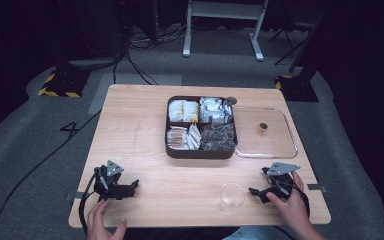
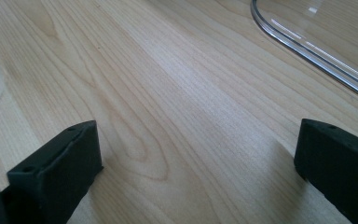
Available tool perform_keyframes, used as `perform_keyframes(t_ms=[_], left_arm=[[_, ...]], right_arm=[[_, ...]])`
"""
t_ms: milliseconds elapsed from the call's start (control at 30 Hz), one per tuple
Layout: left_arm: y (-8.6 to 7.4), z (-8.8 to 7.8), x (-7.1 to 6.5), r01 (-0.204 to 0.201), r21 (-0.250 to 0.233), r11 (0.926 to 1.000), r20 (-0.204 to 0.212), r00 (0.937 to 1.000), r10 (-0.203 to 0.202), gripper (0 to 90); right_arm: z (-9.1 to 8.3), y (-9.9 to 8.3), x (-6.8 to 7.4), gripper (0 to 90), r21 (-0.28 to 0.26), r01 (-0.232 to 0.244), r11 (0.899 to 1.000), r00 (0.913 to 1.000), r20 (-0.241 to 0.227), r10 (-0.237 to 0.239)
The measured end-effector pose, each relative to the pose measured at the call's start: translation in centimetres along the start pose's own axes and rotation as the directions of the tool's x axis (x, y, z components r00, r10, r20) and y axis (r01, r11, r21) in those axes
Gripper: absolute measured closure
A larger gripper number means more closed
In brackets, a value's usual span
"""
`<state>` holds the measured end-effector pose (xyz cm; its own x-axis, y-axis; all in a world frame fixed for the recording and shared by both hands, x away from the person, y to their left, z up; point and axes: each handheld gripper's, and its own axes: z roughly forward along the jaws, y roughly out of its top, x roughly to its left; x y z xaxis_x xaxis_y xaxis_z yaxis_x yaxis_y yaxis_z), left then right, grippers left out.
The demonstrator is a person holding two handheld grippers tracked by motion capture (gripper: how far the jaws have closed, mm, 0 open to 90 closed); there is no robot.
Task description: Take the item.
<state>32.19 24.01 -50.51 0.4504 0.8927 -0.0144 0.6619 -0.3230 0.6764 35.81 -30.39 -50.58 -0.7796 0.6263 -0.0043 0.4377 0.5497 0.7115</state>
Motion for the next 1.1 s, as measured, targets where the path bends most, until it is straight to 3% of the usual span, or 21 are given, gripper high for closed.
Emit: perform_keyframes(t_ms=[100, 300, 667, 800, 900, 1000, 1067, 1100], left_arm=[[0.0, 0.0, 0.0, 0.001, -0.002, 1.0, -0.001, 1.0, -0.001, 7.0], [0.0, 0.0, 0.0, 0.0, -0.002, 1.0, -0.001, 1.0, 0.0, 7.0], [0.0, 0.1, 0.1, -0.013, 0.003, 0.9999, 0.014, 0.9998, 0.013, 4.7], [0.1, 0.1, -0.1, 0.0, 0.001, 1.0, 0.006, 1.0, 0.0, 5.4], [0.3, 0.1, -0.2, 0.008, -0.018, 0.9998, 0.001, 1.0, -0.008, 17.2], [0.8, -0.3, -0.4, -0.012, 0.013, 0.9998, -0.01, 0.9999, 0.012, 26.4], [0.9, -0.6, -0.6, -0.017, 0.029, 0.9994, 0.006, 0.9998, 0.017, 37.2], [1.3, -1.1, -0.9, -0.005, 0.022, 0.9997, 0.039, 0.9992, 0.004, 36.8]], right_arm=[[0.0, 0.0, -0.1, 0.9, -0.001, -0.016, 1.0, 0.9998, 0.009, 0.016], [-0.2, -0.2, -0.4, 0.9, -0.001, 0.01, 1.0, 0.9999, -0.014, -0.01], [-0.2, -0.2, -0.4, 0.9, -0.003, 0.017, 1.0, 0.9996, -0.021, -0.017], [-0.2, -0.2, -0.4, 0.9, -0.003, 0.016, 1.0, 0.9997, -0.02, -0.016], [-0.2, -0.2, -0.4, 0.9, -0.003, 0.016, 1.0, 0.9997, -0.02, -0.016], [-0.2, -0.2, -0.4, 1.1, -0.001, 0.017, 1.0, 0.9997, -0.018, -0.017], [-0.2, -0.2, -0.3, 1.6, -0.003, 0.016, 1.0, 0.9998, -0.013, -0.016], [-0.2, -0.2, -0.3, 1.8, -0.004, 0.016, 1.0, 0.9998, -0.008, -0.016]])
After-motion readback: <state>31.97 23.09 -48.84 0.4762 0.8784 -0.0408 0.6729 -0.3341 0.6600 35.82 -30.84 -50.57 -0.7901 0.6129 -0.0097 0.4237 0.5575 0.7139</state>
